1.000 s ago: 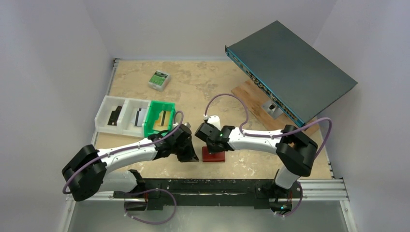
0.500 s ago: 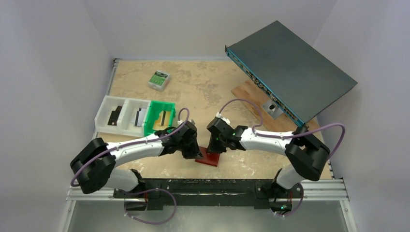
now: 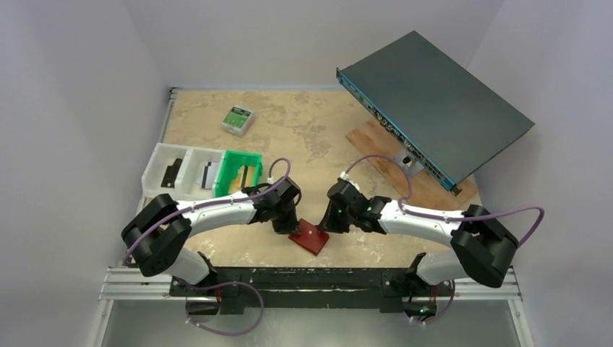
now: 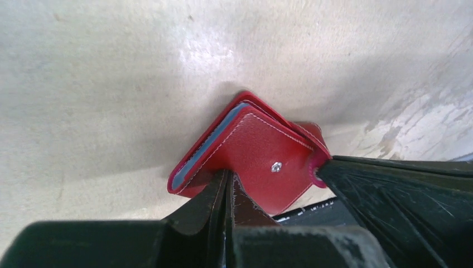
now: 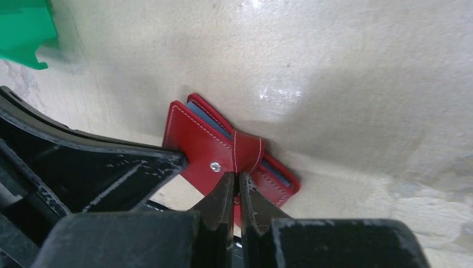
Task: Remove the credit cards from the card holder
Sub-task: Open the card holder at the center of the board, then remove the credit card from the card holder.
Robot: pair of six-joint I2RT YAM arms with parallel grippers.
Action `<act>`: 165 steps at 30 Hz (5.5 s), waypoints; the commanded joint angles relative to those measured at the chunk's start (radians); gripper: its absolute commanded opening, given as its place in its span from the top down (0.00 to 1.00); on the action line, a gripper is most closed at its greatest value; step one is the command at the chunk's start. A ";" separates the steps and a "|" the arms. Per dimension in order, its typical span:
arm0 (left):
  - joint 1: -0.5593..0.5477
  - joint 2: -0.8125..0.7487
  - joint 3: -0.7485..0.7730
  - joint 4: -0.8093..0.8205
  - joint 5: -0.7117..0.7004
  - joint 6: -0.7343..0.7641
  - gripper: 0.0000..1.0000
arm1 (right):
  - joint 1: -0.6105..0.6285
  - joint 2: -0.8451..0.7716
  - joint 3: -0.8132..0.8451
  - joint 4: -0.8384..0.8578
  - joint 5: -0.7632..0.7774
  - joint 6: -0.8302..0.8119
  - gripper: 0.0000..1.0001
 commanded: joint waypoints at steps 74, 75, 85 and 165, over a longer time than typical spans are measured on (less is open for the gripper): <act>0.064 -0.046 0.043 -0.072 0.065 0.222 0.92 | 0.022 -0.071 0.135 -0.311 0.237 -0.197 0.64; 0.064 -0.047 0.048 -0.069 0.073 0.225 0.92 | 0.022 -0.089 0.149 -0.320 0.242 -0.200 0.61; 0.064 -0.088 0.083 -0.101 0.095 0.235 0.91 | 0.113 -0.119 0.238 -0.146 0.143 -0.225 0.59; 0.059 0.053 0.185 -0.043 0.219 0.304 0.76 | 0.114 -0.056 0.121 0.029 0.125 -0.177 0.94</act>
